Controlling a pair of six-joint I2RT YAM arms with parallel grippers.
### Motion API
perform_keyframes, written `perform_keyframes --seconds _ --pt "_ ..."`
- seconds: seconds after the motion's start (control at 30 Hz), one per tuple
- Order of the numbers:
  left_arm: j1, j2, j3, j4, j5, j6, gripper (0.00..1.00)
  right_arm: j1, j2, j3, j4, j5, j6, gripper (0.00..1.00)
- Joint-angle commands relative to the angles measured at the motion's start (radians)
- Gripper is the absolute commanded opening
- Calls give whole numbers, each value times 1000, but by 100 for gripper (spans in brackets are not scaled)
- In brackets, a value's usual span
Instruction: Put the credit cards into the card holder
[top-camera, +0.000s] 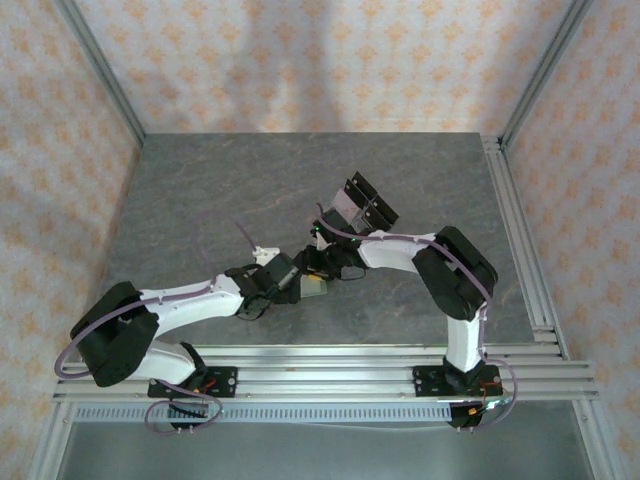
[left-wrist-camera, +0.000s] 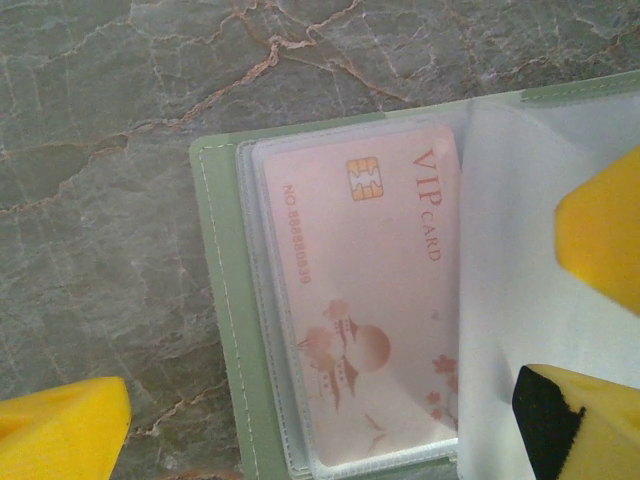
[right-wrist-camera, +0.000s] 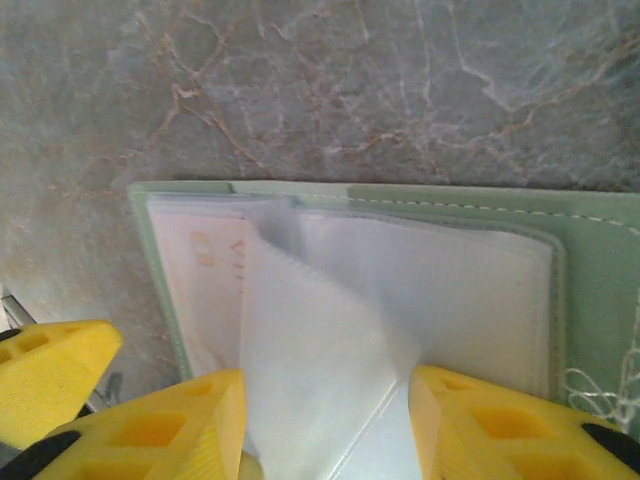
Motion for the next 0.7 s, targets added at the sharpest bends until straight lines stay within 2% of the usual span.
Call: perform_keyframes --seconds 0.0,0.23,0.5,0.67 --pt "-6 -24 -14 0 -42 -2 100 11 10 23 24 -7 12 47" --pt "-6 -74 -9 -31 -52 -12 100 29 -5 51 20 -24 16 47" --pt "2 -332 -25 -168 -139 -75 100 79 34 150 9 -40 36 47" --pt "23 -401 -31 -224 -158 -117 100 100 126 212 27 -54 57 47"
